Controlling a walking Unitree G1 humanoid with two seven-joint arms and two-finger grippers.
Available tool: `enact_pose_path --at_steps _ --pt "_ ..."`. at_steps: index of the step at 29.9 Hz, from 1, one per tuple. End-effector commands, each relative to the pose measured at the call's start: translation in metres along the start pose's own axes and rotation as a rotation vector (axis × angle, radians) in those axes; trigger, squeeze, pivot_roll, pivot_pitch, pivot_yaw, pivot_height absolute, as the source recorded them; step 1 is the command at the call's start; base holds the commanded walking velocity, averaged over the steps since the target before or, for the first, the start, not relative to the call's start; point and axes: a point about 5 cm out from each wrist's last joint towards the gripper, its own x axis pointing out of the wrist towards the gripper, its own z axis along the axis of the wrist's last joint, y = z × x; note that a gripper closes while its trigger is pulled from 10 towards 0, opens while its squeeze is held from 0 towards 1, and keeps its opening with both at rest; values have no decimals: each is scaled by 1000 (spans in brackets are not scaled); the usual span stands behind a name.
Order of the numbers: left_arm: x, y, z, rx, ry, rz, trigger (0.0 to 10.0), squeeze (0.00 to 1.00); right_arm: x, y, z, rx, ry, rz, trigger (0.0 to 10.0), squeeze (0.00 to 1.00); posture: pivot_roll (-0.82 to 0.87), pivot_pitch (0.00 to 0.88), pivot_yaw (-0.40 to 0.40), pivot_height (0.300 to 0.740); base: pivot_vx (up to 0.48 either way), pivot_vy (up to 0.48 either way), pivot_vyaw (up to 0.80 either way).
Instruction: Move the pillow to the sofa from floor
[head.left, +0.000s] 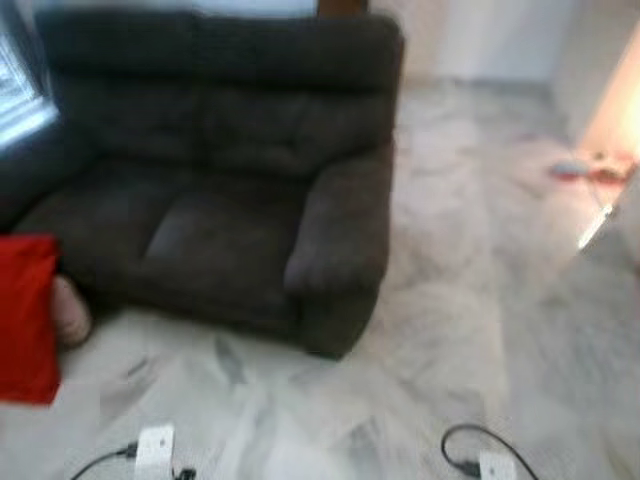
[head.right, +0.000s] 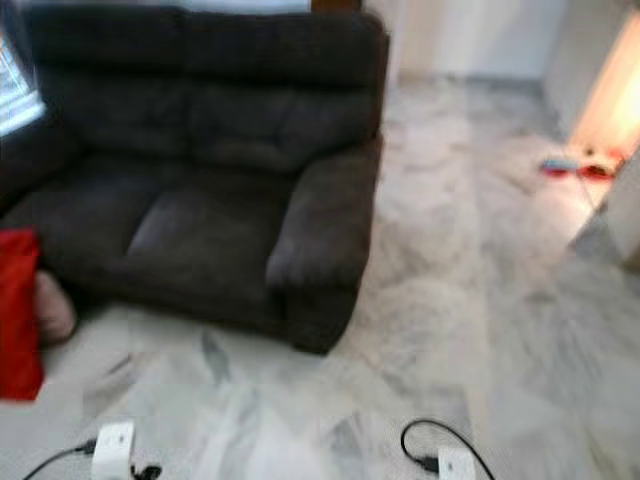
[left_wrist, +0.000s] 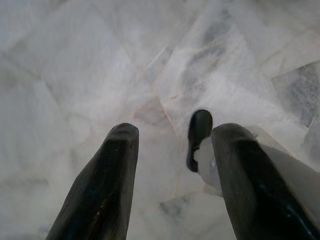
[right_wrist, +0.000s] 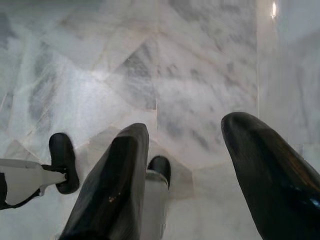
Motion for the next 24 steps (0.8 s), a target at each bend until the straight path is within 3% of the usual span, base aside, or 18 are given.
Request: enact_pose_path --at_steps 1,4,24 --pt "0 4 0 -13 -2 16 10000 0 1 3 4 6 -7 11 10000 0 -29 33 -35 740 0 0 706" --pt "0 4 1 -10 -1 19 10000 0 1 3 4 10 -6 11 10000 0 -29 30 -36 740 0 0 602" --pt "0 3 0 -29 4 21 10000 0 1 4 3 73 -18 10 10000 0 -29 36 -35 740 0 0 0"
